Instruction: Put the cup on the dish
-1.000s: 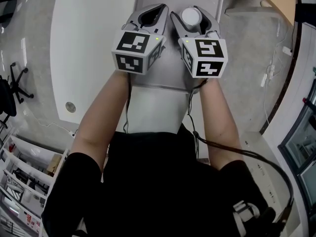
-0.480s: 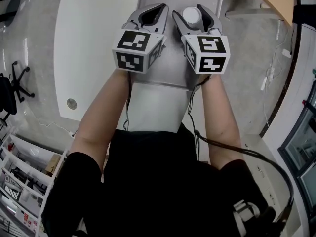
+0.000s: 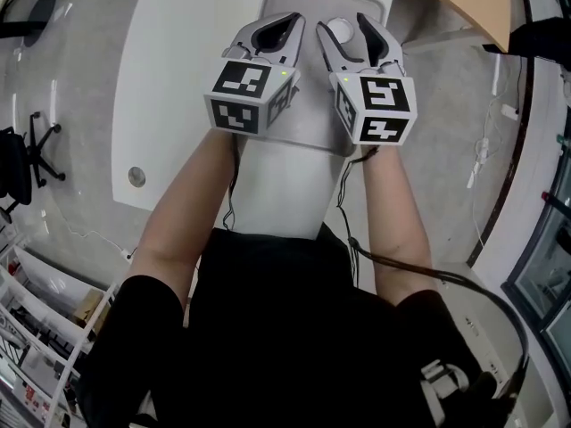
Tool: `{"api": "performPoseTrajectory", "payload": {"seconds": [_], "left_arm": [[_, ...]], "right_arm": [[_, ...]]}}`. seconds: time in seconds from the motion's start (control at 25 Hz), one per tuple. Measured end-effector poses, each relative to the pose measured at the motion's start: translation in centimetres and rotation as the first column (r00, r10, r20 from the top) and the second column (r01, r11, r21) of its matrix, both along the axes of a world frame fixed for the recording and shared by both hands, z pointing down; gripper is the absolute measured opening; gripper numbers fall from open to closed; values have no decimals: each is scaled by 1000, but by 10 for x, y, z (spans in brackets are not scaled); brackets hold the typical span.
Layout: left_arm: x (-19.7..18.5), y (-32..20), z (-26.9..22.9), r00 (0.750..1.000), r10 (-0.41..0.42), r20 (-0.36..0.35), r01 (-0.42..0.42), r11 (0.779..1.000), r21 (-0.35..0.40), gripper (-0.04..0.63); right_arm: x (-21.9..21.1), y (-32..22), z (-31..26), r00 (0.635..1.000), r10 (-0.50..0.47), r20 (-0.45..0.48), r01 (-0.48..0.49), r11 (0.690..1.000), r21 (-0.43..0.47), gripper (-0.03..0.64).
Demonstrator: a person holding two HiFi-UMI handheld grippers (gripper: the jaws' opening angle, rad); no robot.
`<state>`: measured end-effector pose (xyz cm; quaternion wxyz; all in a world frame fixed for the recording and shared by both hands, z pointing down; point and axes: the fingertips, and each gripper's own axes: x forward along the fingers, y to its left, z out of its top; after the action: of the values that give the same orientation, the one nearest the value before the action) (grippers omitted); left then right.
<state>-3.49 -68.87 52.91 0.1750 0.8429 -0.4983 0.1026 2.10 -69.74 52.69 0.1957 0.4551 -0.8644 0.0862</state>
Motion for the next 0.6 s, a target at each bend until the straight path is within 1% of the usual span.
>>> {"api": "performPoseTrajectory", "payload": {"seconds": [0.12,0.16,0.2,0.36,0.44,0.6], "left_arm": [[7,14,-24,1000,-1,7,0,999,35,6],[11,19,-32,1000,1,8,-1,999,45,6],[14,23,-40,1000,2,9,-3,998,55,6],[26,53,-70,1000,4,1,-4,996,92,6],[35,69,-81,1000,4,-4,-3,994,105,6],[52,102,-101,1000,12,-6,-11,991,136,6]], "right_arm": [[6,17,-25,1000,5,22,-6,999,41,250],[10,22,-34,1000,15,27,-17,998,58,216],[14,27,-43,999,28,33,-30,997,76,165],[26,59,-78,996,62,57,-69,989,129,51],[34,76,-91,995,65,69,-75,986,150,29],[43,112,-114,995,49,92,-65,981,184,14]]}}
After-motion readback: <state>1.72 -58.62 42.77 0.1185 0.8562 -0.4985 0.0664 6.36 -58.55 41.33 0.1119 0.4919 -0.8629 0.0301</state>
